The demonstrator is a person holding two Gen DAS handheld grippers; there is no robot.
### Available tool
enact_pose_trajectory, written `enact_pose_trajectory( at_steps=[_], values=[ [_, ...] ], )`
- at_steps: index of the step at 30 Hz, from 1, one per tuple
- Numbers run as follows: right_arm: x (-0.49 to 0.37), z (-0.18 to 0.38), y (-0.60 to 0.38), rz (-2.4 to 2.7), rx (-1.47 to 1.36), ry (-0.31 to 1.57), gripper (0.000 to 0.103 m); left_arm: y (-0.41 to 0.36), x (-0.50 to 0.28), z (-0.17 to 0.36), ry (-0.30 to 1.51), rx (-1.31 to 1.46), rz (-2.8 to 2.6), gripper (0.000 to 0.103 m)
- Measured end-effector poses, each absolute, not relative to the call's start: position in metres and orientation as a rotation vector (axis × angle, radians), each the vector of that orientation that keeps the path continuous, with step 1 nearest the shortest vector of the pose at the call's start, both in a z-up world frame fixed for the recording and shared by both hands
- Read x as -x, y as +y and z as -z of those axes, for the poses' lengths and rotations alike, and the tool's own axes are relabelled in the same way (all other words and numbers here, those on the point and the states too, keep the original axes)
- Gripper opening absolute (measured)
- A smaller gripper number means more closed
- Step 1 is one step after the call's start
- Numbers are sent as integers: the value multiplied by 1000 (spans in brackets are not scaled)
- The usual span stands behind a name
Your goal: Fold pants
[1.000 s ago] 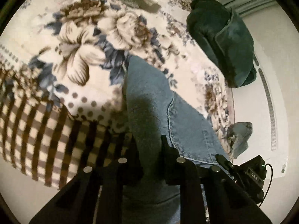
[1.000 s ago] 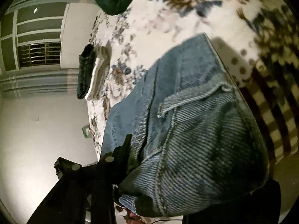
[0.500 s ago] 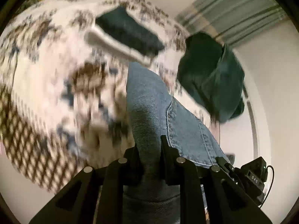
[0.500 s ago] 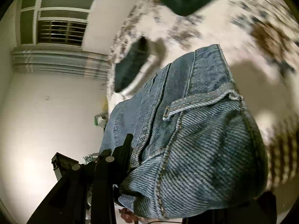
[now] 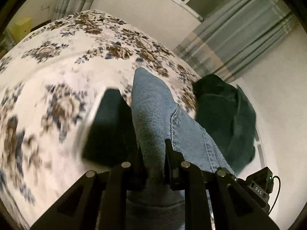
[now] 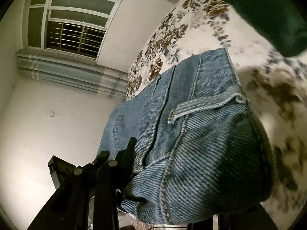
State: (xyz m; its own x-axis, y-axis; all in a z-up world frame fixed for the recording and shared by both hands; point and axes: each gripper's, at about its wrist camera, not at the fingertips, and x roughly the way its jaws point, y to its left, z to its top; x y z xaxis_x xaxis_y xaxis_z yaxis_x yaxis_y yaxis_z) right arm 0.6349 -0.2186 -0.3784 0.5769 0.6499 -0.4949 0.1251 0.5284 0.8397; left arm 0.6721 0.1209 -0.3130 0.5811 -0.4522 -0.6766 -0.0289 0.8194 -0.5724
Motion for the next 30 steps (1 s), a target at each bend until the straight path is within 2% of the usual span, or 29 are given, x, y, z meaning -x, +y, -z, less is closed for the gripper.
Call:
enact_pose_trajectory(
  at_steps=[5,9,17,19,24,26,30],
  values=[
    [-714,446,-185,-336,-942,1006,36,143,-736,392,1019,529,209,15],
    [-723,484,-178,-312,-873,1078,39,146,-739,434,1079,453,187,20],
    [-700,481,-194,-290,-846,1211,40,145,-719,429,1119,419,212,28],
    [-692,473,-198,-263,-846,1234,49,142,-717,428,1134,409,211,28],
    [-684,457,-218,-208,-825,1213,49,149,-717,423,1142,423,174,28],
    [-677,449,-221,-168,-762,1221,54,152,-716,419,1147,416,152,28],
    [-662,422,-213,-52,-547,1207,82,148,-699,397,1134,342,77,26]
  ],
)
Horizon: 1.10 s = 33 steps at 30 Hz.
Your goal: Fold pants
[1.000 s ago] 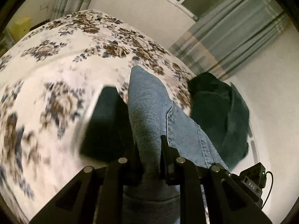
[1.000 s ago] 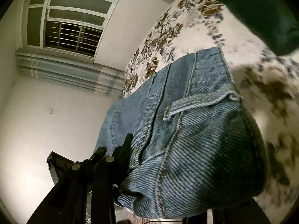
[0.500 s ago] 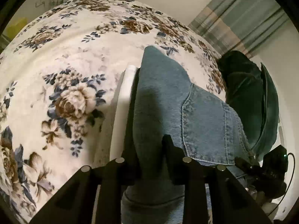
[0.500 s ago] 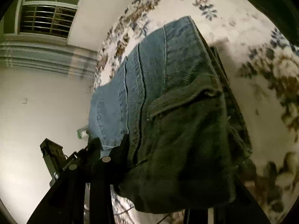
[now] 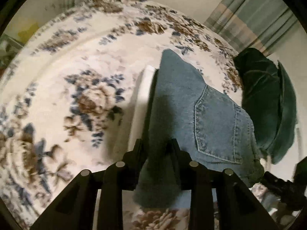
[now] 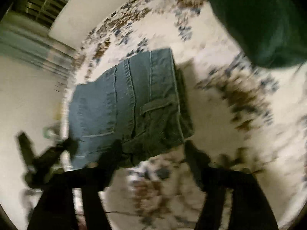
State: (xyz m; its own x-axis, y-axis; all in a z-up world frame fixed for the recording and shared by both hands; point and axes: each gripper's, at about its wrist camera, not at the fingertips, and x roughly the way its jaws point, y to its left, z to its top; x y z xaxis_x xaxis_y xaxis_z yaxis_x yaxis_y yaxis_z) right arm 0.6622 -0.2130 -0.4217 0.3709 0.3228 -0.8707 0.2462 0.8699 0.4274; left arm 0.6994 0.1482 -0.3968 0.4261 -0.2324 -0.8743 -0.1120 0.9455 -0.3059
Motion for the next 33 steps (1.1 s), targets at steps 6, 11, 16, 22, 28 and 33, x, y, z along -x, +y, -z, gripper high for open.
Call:
enact_pose_trajectory(
  at_steps=[6,11,16,22,28,33],
  values=[
    [-632,372,-174,114,-211,1159,103,127,-656,354,1106,162,-22,90],
    [-596,332,-156,173,-137,1100,103,106,-614,310,1040,73,-62,98],
    [-545,277,-145,173,-102,1022,103,88,-570,258,968,36,-57,98],
    [-477,204,-139,152,-83,922,103,74,-507,196,865,-7,-64,98],
    [-392,128,-138,119,-67,820,103,67,-431,138,786,5,-70,98],
    [-314,73,-141,75,-72,751,103,59,-370,100,730,9,-82,98]
  ],
)
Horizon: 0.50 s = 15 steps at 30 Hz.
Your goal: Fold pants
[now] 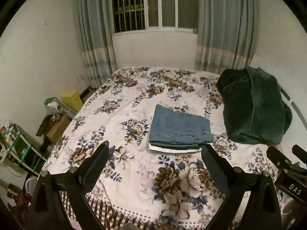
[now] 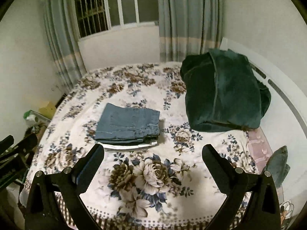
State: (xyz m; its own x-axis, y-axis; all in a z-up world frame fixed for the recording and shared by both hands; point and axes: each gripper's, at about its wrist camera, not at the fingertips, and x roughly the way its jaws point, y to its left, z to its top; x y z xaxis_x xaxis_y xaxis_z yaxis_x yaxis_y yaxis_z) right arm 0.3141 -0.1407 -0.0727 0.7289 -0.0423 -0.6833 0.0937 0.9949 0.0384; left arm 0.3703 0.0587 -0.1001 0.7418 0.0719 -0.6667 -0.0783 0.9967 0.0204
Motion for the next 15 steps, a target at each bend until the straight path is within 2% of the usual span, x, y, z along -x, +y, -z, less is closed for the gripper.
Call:
enact_pose_trajectory(
  at_steps=[8,15],
  values=[
    [-218,13,-137,30,-49,687,103,55,-298,60,676,13,-94,98],
    [-175,-18,-130,16,-43,656,103,62,-264,41,649,13,-105,98]
  ],
)
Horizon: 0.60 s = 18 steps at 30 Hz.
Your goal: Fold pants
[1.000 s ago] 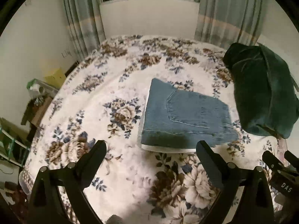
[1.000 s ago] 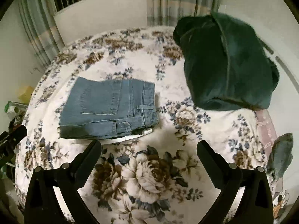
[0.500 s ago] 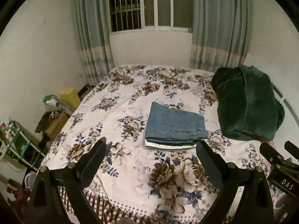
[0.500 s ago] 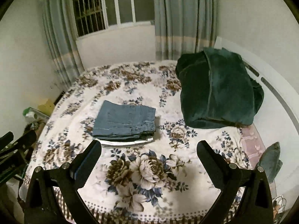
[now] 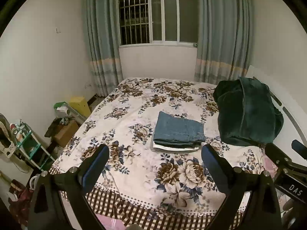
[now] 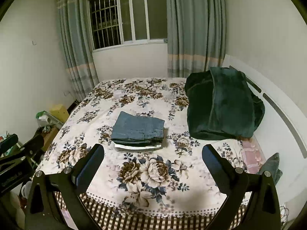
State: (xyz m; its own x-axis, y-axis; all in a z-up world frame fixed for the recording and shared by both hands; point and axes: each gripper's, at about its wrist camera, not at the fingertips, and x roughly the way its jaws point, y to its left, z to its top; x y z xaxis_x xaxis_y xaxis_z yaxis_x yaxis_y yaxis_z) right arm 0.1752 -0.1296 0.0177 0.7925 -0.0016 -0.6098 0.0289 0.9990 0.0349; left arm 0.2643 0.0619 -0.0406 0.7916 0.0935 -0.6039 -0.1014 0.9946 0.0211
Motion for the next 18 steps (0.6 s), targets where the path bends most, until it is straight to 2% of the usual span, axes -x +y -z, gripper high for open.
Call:
enact_pose_trajectory(
  at_steps=[4,6,18],
  values=[
    [-163,-28,-124,21,-47,640,103,68,-255,35,648,14,-96,99],
    [-161,-33,-121,25,-43,635,103,69,-252,32,643,10,-87,103],
    [-154,-41,-113,30,-32,629,103,71,-239,24,625,-2,-76,103]
  ],
)
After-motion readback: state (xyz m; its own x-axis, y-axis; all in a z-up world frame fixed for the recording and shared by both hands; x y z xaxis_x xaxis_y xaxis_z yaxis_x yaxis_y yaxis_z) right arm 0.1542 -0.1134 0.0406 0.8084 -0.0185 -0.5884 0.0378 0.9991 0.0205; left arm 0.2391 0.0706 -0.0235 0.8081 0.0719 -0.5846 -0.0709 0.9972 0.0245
